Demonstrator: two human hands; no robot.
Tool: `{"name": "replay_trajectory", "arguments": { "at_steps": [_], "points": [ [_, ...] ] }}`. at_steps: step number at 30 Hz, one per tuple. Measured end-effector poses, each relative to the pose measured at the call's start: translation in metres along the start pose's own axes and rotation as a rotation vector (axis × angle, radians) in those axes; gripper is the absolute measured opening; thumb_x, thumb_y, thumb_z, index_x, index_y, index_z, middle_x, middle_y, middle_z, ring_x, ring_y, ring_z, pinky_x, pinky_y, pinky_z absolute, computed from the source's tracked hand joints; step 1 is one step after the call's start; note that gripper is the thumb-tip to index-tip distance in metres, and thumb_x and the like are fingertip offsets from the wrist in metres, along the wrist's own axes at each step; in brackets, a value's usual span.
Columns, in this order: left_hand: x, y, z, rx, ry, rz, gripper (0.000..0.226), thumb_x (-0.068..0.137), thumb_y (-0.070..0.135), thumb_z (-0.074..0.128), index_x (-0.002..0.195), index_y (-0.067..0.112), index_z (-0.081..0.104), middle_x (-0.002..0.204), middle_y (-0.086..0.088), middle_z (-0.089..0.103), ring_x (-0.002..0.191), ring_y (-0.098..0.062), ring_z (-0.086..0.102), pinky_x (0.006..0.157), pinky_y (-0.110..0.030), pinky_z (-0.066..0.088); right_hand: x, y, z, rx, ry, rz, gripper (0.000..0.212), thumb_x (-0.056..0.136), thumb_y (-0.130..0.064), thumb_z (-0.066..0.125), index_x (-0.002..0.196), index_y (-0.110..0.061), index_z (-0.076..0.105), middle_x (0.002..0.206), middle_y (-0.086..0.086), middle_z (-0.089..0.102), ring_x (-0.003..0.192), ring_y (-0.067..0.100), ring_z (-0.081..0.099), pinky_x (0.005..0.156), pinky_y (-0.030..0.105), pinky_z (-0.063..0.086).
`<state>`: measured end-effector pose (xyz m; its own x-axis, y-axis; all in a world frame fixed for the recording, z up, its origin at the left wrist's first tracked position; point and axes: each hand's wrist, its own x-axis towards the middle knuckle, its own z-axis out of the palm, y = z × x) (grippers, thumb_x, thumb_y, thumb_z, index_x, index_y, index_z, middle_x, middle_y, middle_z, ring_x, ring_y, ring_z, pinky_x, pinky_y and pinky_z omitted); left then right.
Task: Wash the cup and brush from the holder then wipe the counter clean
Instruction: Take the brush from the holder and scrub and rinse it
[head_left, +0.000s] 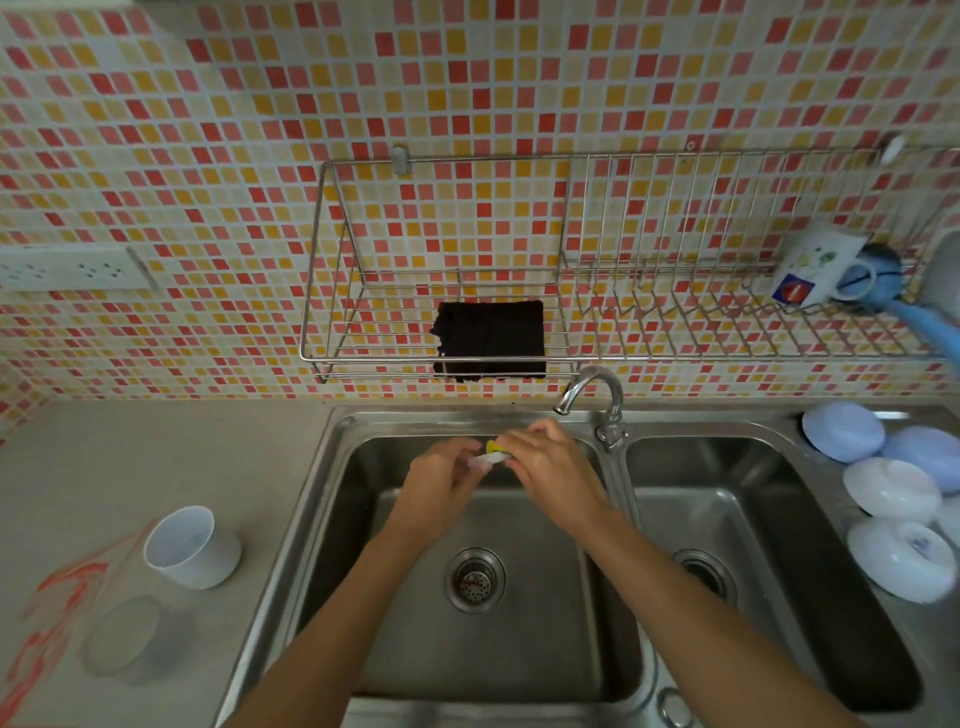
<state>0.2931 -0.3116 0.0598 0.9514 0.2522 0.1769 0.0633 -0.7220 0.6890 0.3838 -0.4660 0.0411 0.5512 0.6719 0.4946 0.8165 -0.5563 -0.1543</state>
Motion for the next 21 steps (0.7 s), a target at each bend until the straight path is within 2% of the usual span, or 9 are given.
{"name": "replay_trajectory", "arguments": {
  "at_steps": [3,5,7,9,12,15,19,21],
  "points": [
    [0.006,-0.006,0.005,0.111,-0.031,0.112,0.019,0.087,0.020,0.068,0.104,0.015,0.070,0.090,0.001,0.068,0.076,-0.009,0.055,0.070,-0.014,0.042,0.001,0.004,-0.002,0.033,-0.035,-0.020,0.026,0.069,-0.017,0.084,0.091,-0.021,0.071,0.085,-0.010,0.072,0.082,0.019,0.057,0.065,0.023,0.046],
    [0.009,-0.006,0.009,0.149,-0.021,0.106,0.016,0.089,0.018,0.065,0.102,0.013,0.072,0.087,-0.002,0.070,0.074,-0.012,0.057,0.071,-0.023,0.046,-0.004,0.006,-0.002,0.093,-0.010,0.053,0.028,0.074,-0.017,0.080,0.100,-0.023,0.072,0.093,-0.011,0.072,0.086,0.017,0.055,0.070,0.019,0.040],
    [0.011,0.000,0.015,0.087,0.005,0.010,0.013,0.092,0.017,0.061,0.097,0.011,0.072,0.083,-0.002,0.070,0.072,-0.015,0.062,0.070,-0.024,0.048,-0.015,0.000,0.002,0.223,0.080,0.292,0.031,0.085,-0.018,0.071,0.114,-0.026,0.068,0.107,-0.013,0.070,0.096,0.013,0.049,0.076,0.018,0.036],
    [0.013,0.005,0.022,0.018,-0.006,-0.100,0.016,0.094,0.020,0.058,0.090,0.013,0.072,0.076,0.003,0.068,0.069,-0.011,0.062,0.067,-0.022,0.046,-0.026,-0.014,0.011,0.319,0.187,0.457,0.034,0.092,-0.019,0.063,0.125,-0.025,0.063,0.118,-0.012,0.066,0.102,0.011,0.046,0.081,0.019,0.041],
    [0.017,0.009,0.036,-0.015,-0.057,-0.160,0.019,0.094,0.024,0.058,0.087,0.017,0.074,0.074,0.010,0.067,0.068,-0.003,0.061,0.067,-0.017,0.045,-0.044,-0.025,0.031,0.297,0.202,0.428,0.040,0.092,-0.014,0.062,0.131,-0.016,0.058,0.132,-0.001,0.061,0.108,0.022,0.052,0.088,0.029,0.051],
    [0.022,0.013,0.051,-0.021,-0.067,-0.199,0.023,0.094,0.027,0.058,0.082,0.016,0.075,0.073,0.008,0.069,0.068,-0.003,0.059,0.069,-0.019,0.043,-0.053,-0.007,0.044,0.331,0.286,0.626,0.041,0.091,-0.009,0.063,0.131,-0.015,0.058,0.131,0.004,0.061,0.109,0.024,0.052,0.092,0.034,0.051],
    [0.032,0.016,0.067,-0.013,-0.105,-0.199,0.018,0.092,0.022,0.061,0.088,0.014,0.077,0.083,0.000,0.075,0.076,-0.005,0.064,0.069,-0.014,0.041,-0.060,0.000,0.046,0.295,0.240,0.472,0.039,0.088,-0.005,0.064,0.126,-0.011,0.063,0.127,0.003,0.065,0.105,0.024,0.054,0.092,0.029,0.050],
    [0.037,0.017,0.075,0.007,-0.127,-0.218,0.018,0.093,0.022,0.060,0.092,0.013,0.075,0.086,-0.002,0.074,0.078,-0.009,0.064,0.070,-0.014,0.038,-0.062,0.019,0.043,0.325,0.298,0.555,0.036,0.086,-0.001,0.064,0.120,-0.013,0.067,0.115,0.000,0.070,0.096,0.019,0.055,0.086,0.024,0.047]
  ]
}}
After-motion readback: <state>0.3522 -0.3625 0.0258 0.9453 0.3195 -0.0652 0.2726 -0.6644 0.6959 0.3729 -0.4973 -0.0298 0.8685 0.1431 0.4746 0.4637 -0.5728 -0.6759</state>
